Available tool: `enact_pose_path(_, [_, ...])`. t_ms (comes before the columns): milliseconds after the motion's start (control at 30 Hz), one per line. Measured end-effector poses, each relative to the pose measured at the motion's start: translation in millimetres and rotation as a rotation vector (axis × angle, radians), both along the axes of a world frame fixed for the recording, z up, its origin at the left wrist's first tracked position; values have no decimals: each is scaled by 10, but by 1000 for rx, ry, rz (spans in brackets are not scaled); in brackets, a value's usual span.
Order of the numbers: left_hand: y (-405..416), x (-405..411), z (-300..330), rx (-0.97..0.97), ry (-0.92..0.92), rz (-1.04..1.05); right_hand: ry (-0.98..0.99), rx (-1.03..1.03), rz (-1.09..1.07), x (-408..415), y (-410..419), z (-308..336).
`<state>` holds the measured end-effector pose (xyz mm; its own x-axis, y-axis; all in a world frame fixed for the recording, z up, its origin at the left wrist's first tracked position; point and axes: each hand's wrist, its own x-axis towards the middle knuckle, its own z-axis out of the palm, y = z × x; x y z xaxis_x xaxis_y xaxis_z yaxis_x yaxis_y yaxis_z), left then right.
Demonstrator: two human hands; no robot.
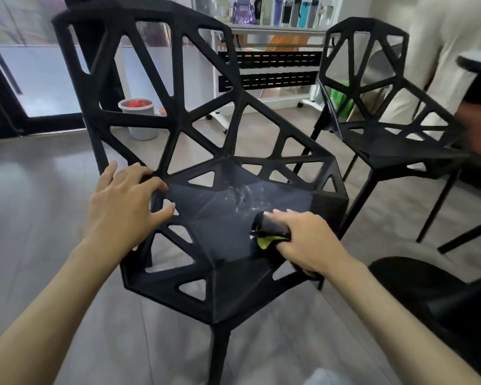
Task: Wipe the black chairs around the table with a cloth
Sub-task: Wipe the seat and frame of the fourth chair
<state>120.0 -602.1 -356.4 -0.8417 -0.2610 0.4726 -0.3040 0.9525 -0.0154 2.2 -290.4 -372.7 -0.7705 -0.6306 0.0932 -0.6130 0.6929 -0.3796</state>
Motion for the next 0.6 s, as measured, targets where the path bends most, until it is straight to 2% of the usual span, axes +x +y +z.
enact_pose_path(133, [5,0,-12,11,7,7,7,83,224,593,-619,-29])
enact_pose_path(200, [2,-19,-14,27,24,10,-48,150,205,559,-706,-33])
enact_pose_path(400, [27,0,-28,86,59,-17,-111,333,-17,-222,-540,10])
enact_pose_path(600, [62,2,-29,134,83,-41,-106,280,-401,-1148,-221,37])
